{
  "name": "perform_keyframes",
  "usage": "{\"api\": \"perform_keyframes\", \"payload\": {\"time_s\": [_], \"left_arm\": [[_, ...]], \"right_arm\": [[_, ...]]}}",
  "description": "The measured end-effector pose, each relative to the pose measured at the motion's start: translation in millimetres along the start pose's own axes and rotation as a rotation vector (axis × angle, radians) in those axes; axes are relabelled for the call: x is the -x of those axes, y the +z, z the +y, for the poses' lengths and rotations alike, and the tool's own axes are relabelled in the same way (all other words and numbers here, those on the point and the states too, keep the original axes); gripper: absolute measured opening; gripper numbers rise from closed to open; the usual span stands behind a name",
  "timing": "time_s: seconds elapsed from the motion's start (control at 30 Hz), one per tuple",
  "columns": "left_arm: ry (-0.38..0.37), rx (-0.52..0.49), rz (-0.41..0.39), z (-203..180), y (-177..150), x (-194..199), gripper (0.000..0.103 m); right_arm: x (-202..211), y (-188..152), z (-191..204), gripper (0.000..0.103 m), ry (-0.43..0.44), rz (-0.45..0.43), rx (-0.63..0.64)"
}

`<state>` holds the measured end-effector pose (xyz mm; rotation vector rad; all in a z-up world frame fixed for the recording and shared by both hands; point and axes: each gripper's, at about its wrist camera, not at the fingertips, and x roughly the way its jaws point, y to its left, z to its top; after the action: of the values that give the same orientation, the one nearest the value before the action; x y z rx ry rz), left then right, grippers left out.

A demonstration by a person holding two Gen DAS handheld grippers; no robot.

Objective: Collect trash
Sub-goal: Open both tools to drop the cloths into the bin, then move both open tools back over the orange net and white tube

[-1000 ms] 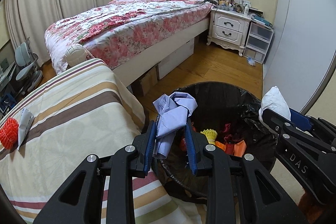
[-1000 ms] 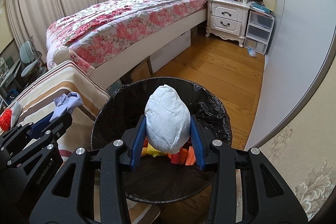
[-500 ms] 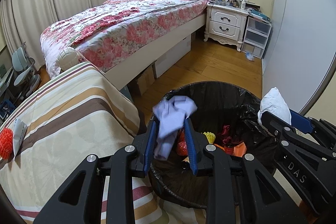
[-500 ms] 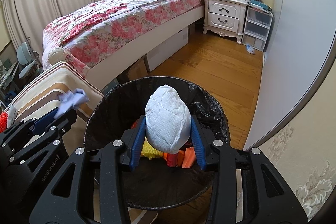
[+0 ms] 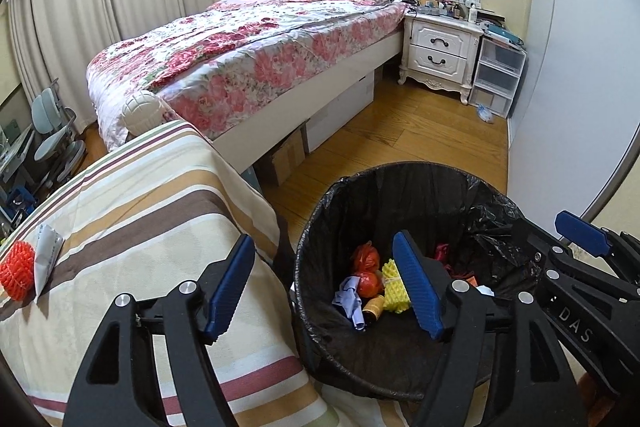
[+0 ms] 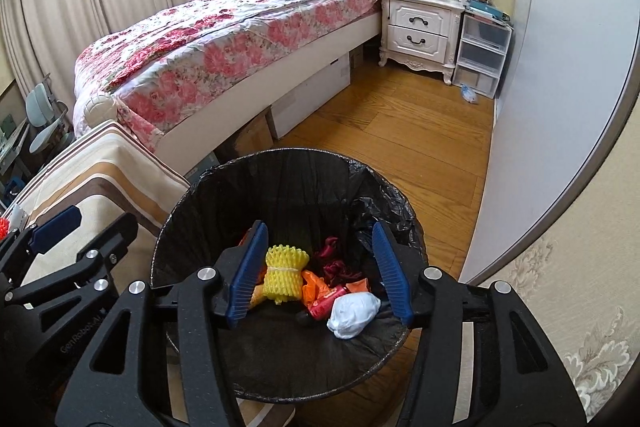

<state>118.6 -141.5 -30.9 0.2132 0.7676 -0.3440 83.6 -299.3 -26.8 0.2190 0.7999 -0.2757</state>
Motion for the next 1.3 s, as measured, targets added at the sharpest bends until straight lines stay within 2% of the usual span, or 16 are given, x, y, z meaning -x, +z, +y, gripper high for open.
{"api": "perform_keyframes", "payload": {"time_s": [0.27, 0.53, 1.3], "left_arm": [[0.049, 0.027, -0.025, 33.4, -4.3, 18.3, 0.070], [0.115, 0.103, -0.024, 85.7, -20.7, 40.0, 0.070], [0.396, 0.339, 0.006, 270.0, -93.0, 96.2, 0.071]], "right_arm": [[5.4, 0.8, 18.1, 0.058, 0.022, -0.006, 0.026], [8.3, -2.1, 63.3, 0.059, 0.083, 0.001, 0.085], [24.3, -22.2, 254.3, 0.059, 0.307, 0.030, 0.361]]}}
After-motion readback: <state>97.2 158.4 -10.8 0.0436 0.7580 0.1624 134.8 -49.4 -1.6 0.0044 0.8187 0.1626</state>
